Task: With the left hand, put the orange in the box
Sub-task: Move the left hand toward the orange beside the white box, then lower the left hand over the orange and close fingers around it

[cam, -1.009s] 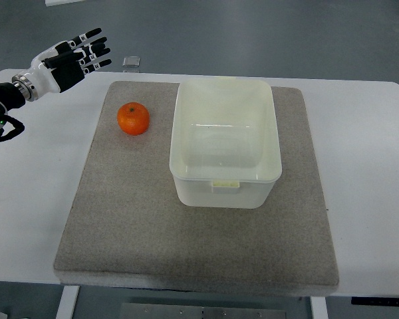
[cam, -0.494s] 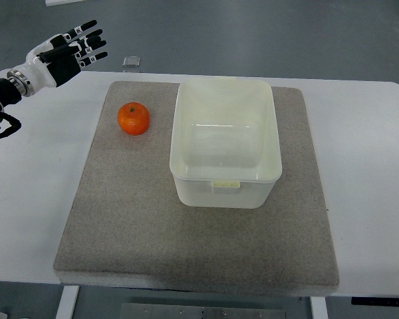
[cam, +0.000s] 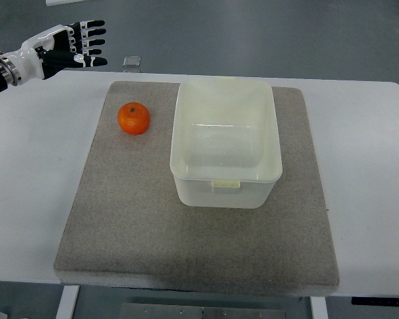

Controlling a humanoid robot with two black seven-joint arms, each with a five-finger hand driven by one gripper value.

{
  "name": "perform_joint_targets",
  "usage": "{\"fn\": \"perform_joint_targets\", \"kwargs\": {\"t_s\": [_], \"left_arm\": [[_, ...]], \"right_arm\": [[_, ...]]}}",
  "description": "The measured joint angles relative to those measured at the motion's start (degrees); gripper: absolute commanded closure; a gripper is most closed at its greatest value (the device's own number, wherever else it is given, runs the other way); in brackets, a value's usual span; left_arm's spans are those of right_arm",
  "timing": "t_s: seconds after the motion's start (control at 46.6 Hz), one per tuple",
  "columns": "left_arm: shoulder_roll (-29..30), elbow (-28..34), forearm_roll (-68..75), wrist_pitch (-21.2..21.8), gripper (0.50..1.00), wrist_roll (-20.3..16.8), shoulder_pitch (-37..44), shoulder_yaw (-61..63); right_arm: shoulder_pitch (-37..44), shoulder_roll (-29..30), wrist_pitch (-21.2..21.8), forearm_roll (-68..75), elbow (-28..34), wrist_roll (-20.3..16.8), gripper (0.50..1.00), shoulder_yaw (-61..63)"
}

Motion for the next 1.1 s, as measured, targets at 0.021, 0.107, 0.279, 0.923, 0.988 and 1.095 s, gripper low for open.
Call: {"fn": "perform_joint_targets", "kwargs": {"t_s": [0.021,0.107,0.279,0.923,0.988,1.095], "left_arm": [[0.17,-0.65,2.08,0.53,0.508,-0.32,-0.06,0.09],[0.63,-3.92,10.78,4.43,0.508,-1.17,-0.1,0.56],[2.14,-11.04,25.64,15.22,0.508,-3.13,0.33,4.16],[-3.04,-11.05,52.41,19.56,0.534,-3.24,-1.82,9.43],[-3.86,-10.01,52.97,19.59,0.544,-3.13,-1.88,9.43],[-5.23,-8.3,53.04,19.82,0.559,-3.12,-2.44,9.43]], "right_arm": [[0.0,0.0,0.0,0.0,0.0,0.01,0.568,0.0],[0.0,0.0,0.0,0.0,0.0,-0.01,0.568,0.0],[-0.02,0.0,0.0,0.0,0.0,0.0,0.568,0.0],[-0.04,0.0,0.0,0.0,0.0,-0.01,0.568,0.0],[-0.01,0.0,0.0,0.0,0.0,0.0,0.568,0.0],[0.0,0.0,0.0,0.0,0.0,-0.01,0.568,0.0]]}}
